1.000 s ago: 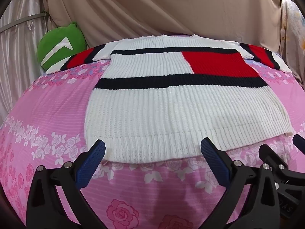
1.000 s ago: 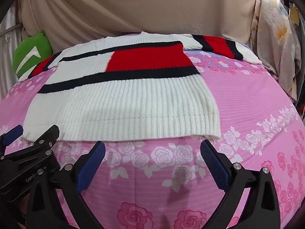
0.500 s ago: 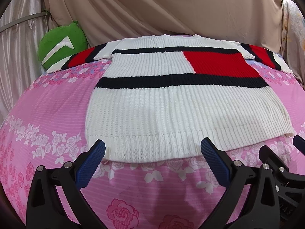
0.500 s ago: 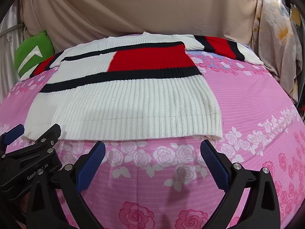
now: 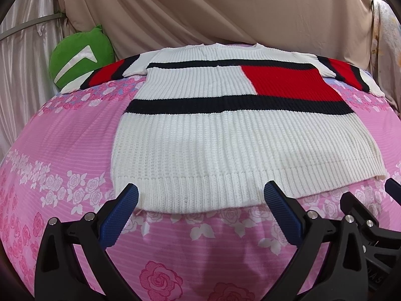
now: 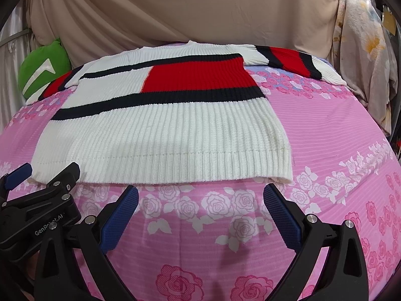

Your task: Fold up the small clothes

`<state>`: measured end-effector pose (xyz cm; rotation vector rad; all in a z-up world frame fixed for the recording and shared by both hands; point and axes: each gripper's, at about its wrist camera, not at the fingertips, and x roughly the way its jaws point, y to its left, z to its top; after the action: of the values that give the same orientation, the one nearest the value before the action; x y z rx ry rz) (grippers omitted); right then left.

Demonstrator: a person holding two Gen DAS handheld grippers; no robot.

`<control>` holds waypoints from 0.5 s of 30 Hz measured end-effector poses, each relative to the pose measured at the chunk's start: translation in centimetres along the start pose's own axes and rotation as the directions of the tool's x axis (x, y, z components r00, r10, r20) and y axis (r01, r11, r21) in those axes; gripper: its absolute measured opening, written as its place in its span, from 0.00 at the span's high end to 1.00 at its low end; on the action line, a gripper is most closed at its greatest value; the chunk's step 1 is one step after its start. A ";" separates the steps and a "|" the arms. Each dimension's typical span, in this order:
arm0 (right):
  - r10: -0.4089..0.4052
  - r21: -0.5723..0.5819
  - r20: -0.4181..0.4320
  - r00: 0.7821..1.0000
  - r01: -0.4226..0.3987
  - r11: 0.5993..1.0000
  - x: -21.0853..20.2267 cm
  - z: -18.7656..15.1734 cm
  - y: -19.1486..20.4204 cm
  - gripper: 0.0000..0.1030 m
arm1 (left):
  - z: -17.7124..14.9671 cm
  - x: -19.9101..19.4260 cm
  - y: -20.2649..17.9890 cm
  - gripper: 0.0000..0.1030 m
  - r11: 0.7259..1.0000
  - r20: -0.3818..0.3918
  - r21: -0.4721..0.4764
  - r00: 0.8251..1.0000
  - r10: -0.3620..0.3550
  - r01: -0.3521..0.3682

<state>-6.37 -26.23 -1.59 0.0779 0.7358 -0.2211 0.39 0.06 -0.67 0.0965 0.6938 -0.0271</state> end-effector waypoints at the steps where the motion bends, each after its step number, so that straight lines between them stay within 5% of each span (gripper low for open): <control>1: 0.000 0.000 0.000 1.000 0.000 1.000 0.0 0.0 0.0 0.05 | 0.0 0.0 0.0 0.05 1.000 0.000 0.000 1.000 0.001 -0.001; 15: 0.004 0.000 -0.004 1.000 -0.004 1.000 0.2 -0.1 0.0 0.05 | -0.1 0.2 0.0 0.05 1.000 -0.004 0.005 1.000 0.007 -0.007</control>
<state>-6.31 -26.19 -1.76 0.0800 0.7391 -0.2171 0.44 0.10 -0.87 0.1041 0.6972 -0.0221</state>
